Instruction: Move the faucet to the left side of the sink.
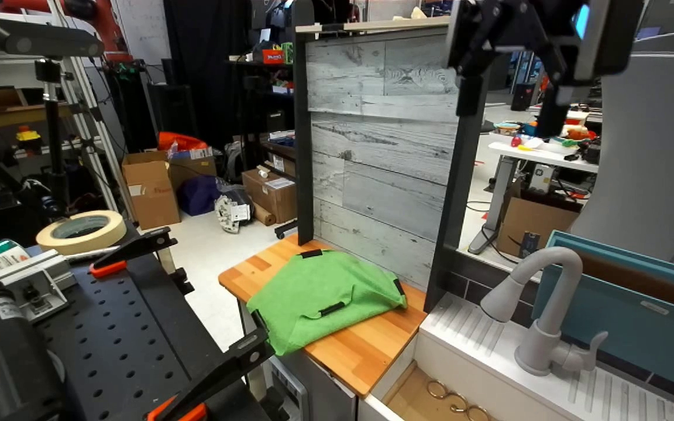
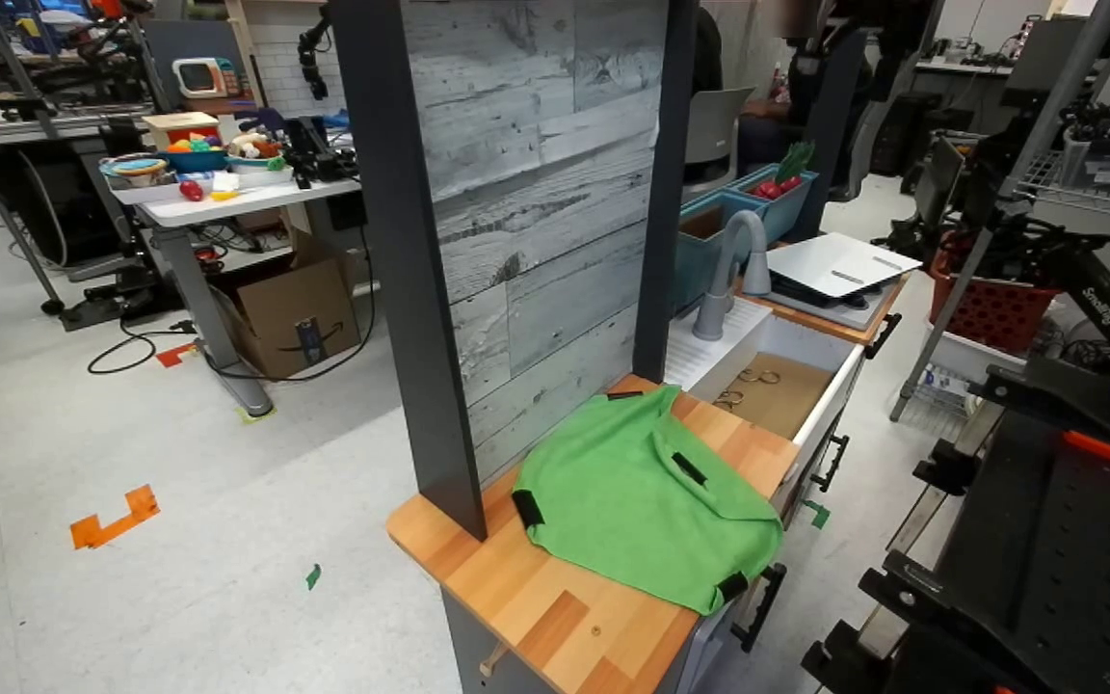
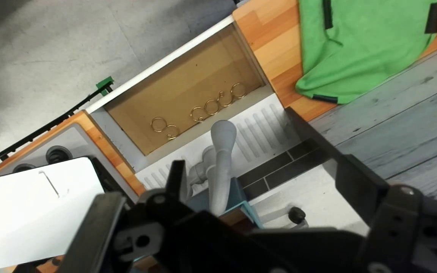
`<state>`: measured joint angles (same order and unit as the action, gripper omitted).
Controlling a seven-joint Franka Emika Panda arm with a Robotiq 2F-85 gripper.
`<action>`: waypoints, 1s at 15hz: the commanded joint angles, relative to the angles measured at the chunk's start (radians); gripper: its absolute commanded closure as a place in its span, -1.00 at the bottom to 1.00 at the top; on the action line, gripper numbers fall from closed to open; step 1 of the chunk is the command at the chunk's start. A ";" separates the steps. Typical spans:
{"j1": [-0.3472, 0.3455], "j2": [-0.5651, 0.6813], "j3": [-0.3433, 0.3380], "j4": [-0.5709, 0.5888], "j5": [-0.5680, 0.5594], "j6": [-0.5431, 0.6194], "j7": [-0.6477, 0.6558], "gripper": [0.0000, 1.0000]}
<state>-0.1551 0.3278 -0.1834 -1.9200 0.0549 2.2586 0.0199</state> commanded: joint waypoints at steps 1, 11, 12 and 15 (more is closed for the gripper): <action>-0.038 0.191 0.004 0.174 0.003 0.045 0.016 -1.00; -0.078 0.486 0.043 0.358 0.036 0.135 0.028 -1.00; -0.079 0.502 0.045 0.369 0.038 0.140 0.029 -1.00; -0.082 0.543 0.048 0.407 0.048 0.136 0.036 -0.35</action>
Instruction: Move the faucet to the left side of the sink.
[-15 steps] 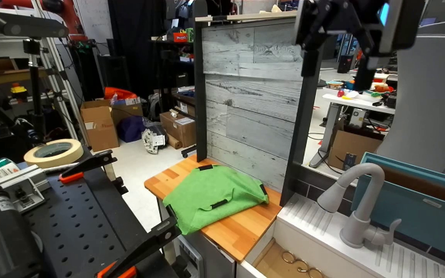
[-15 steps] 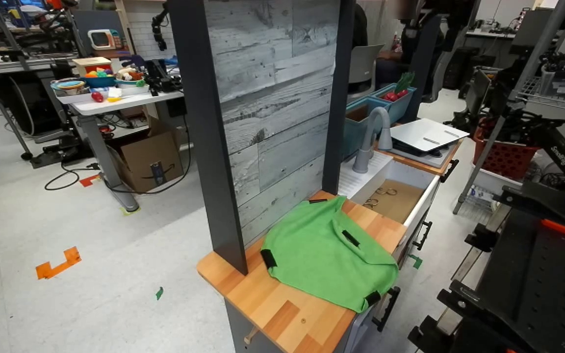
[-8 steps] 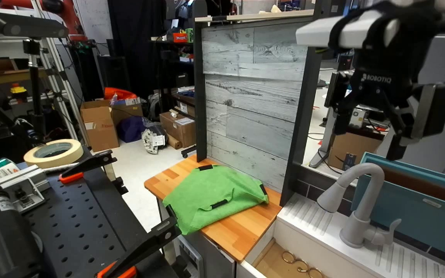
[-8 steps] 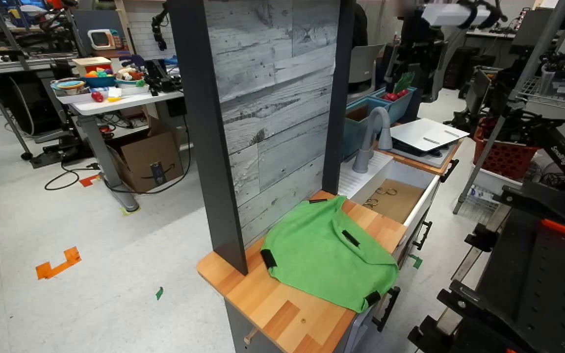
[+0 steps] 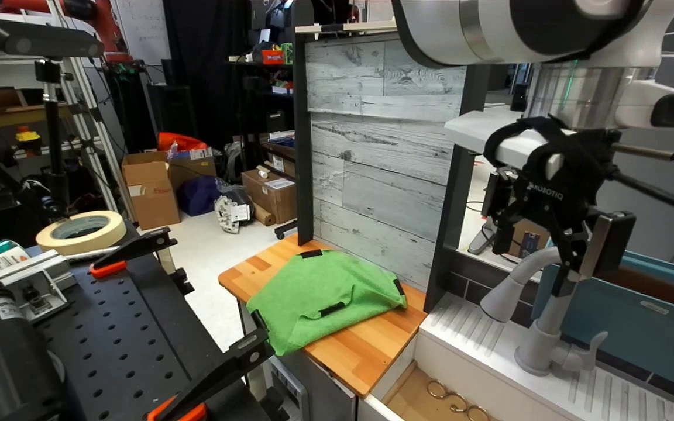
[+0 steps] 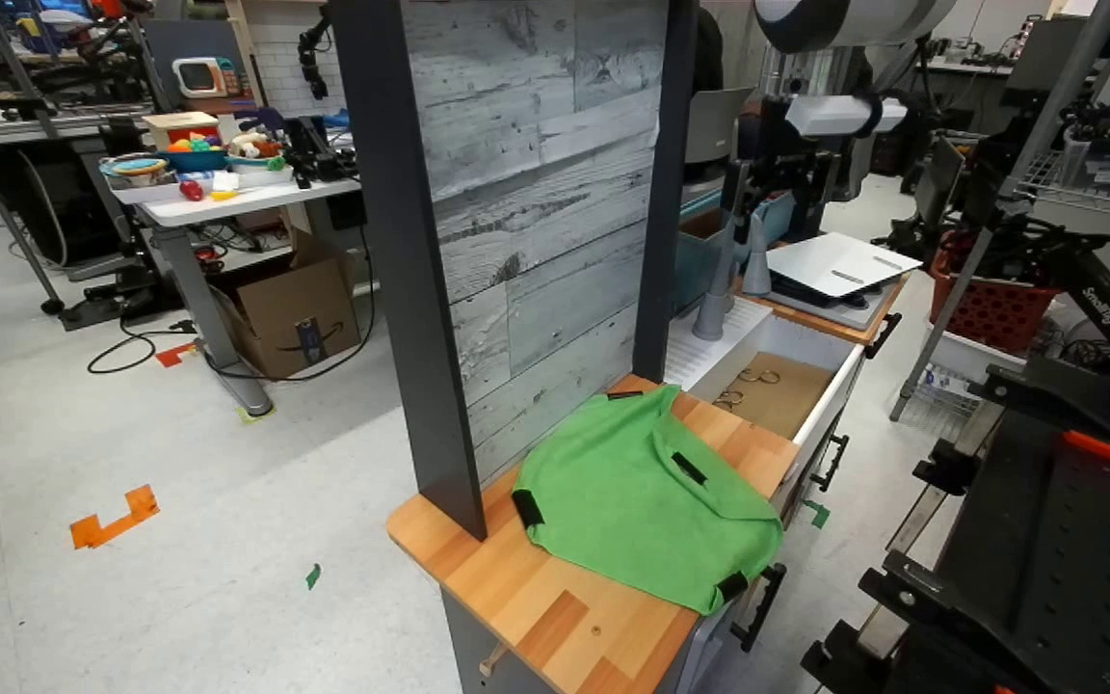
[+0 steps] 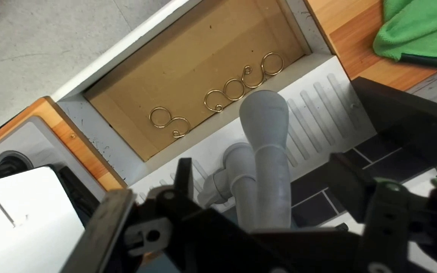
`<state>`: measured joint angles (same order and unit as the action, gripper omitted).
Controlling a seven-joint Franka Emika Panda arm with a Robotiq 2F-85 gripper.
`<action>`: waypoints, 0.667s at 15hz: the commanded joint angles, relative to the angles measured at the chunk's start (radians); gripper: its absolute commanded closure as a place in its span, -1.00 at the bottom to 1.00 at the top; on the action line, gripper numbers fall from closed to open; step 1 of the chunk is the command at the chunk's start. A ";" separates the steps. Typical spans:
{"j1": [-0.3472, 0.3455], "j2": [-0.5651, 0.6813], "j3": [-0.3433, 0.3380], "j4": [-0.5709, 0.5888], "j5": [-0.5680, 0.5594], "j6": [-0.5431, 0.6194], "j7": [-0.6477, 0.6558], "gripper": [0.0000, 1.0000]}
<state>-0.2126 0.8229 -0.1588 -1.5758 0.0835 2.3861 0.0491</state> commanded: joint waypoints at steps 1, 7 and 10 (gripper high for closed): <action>-0.027 0.058 0.025 0.074 0.023 0.006 0.008 -0.16; -0.042 0.076 0.036 0.109 0.085 -0.046 0.071 0.73; -0.044 0.062 0.047 0.095 0.128 -0.078 0.108 0.88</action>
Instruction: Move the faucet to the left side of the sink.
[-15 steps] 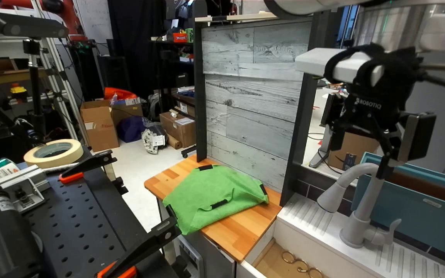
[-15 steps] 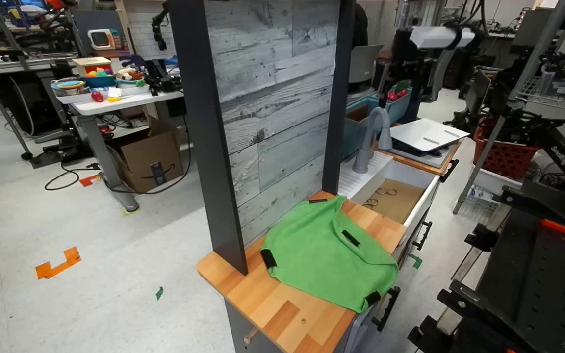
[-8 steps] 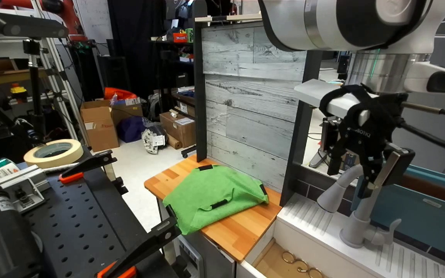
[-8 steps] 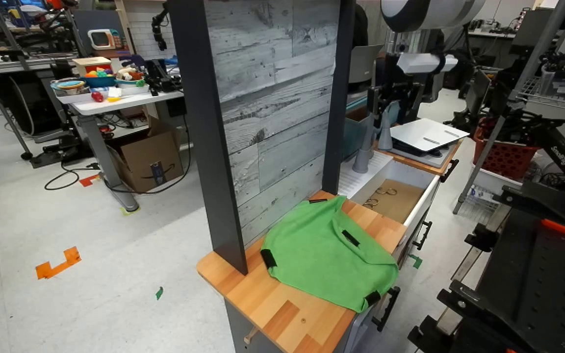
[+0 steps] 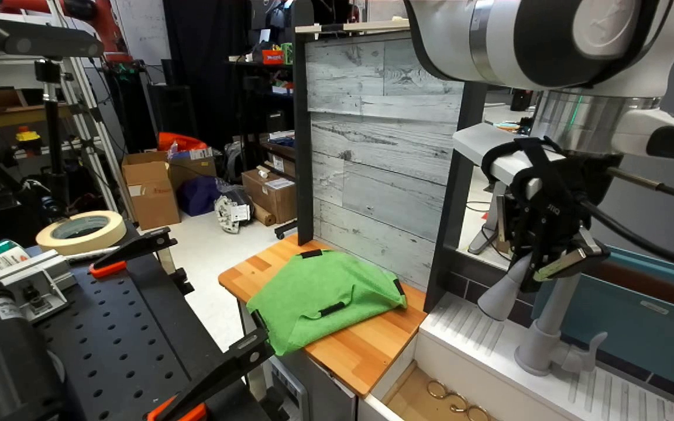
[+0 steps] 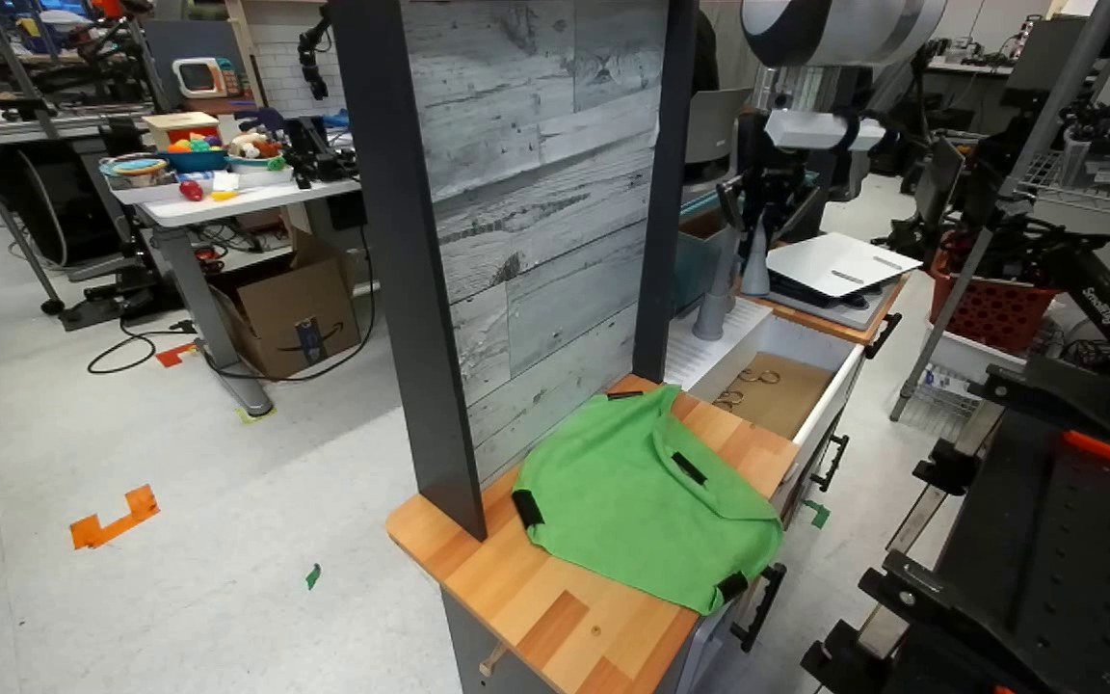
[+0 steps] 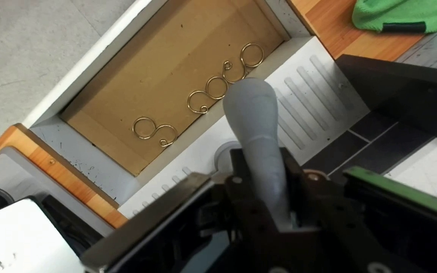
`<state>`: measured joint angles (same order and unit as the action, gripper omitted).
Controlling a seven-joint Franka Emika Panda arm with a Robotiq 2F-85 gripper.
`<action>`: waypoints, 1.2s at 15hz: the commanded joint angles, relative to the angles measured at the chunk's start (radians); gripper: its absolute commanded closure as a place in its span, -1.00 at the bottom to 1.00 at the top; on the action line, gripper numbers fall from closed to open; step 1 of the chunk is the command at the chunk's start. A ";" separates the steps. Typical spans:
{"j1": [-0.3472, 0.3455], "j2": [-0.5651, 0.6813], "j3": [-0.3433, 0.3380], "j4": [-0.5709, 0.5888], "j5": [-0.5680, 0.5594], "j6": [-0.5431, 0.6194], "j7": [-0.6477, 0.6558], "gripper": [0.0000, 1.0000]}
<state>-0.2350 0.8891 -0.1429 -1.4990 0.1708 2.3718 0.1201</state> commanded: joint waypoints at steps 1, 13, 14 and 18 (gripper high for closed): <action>-0.018 -0.006 0.031 0.013 0.054 -0.066 0.057 0.88; -0.016 0.045 0.088 0.107 0.255 -0.015 0.344 0.88; -0.017 0.045 0.093 0.106 0.271 -0.003 0.355 0.88; -0.025 0.051 0.107 0.103 0.321 0.056 0.373 0.88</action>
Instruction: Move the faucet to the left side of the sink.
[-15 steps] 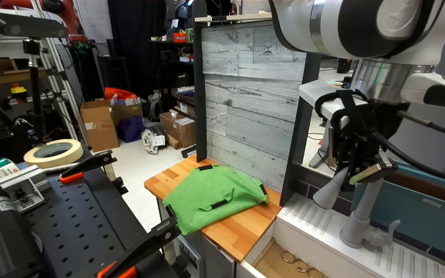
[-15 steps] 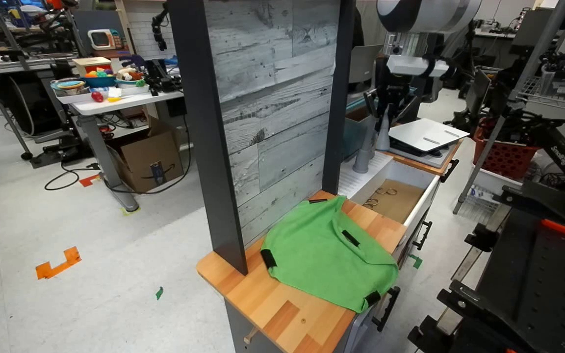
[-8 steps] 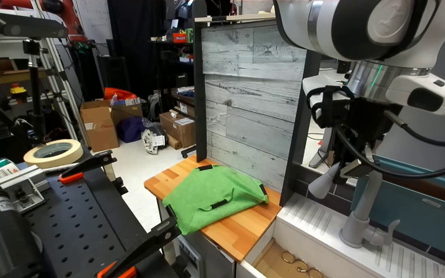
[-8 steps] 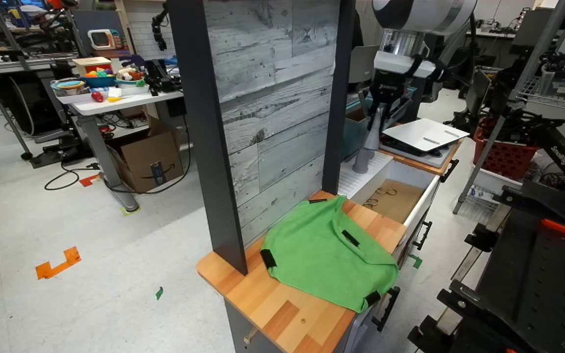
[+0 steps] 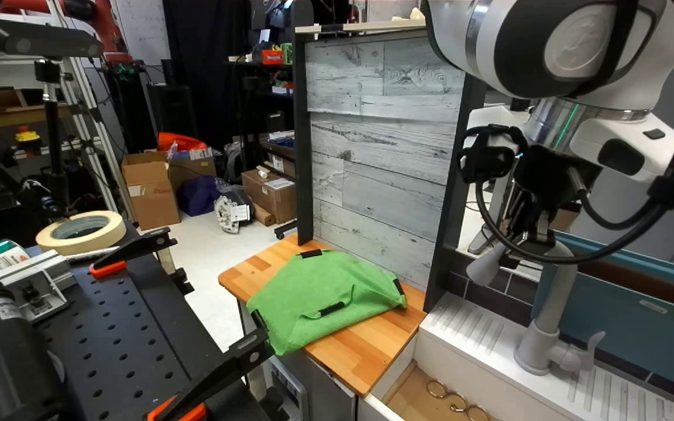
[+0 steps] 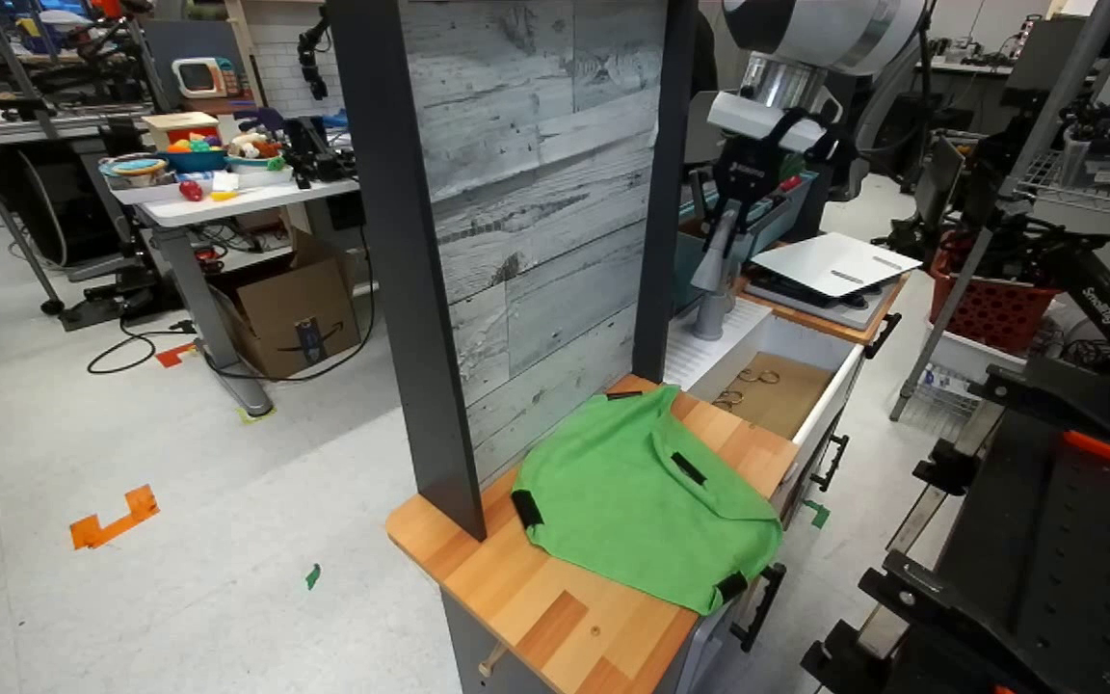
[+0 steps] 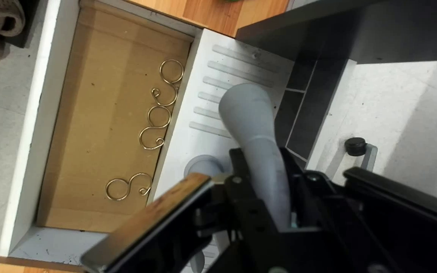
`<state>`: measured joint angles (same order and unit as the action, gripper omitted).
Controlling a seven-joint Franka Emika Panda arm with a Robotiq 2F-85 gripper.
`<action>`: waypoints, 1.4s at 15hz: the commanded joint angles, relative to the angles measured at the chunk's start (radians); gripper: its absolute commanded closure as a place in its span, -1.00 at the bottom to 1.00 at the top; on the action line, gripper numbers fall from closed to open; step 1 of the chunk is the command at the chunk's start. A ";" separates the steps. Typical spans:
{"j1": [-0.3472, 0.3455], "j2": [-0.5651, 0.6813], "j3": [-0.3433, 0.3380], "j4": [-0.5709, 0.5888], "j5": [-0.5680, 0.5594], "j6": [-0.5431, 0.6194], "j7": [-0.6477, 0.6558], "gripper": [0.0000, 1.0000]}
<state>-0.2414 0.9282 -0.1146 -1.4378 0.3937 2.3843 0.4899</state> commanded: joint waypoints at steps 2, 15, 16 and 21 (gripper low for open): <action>-0.025 0.013 0.087 0.039 0.118 0.068 -0.003 0.88; -0.148 -0.263 0.144 -0.299 0.134 0.102 -0.371 -1.00; -0.167 -0.301 0.140 -0.333 0.137 0.068 -0.405 -1.00; -0.181 -0.356 0.089 -0.372 0.125 -0.033 -0.533 -1.00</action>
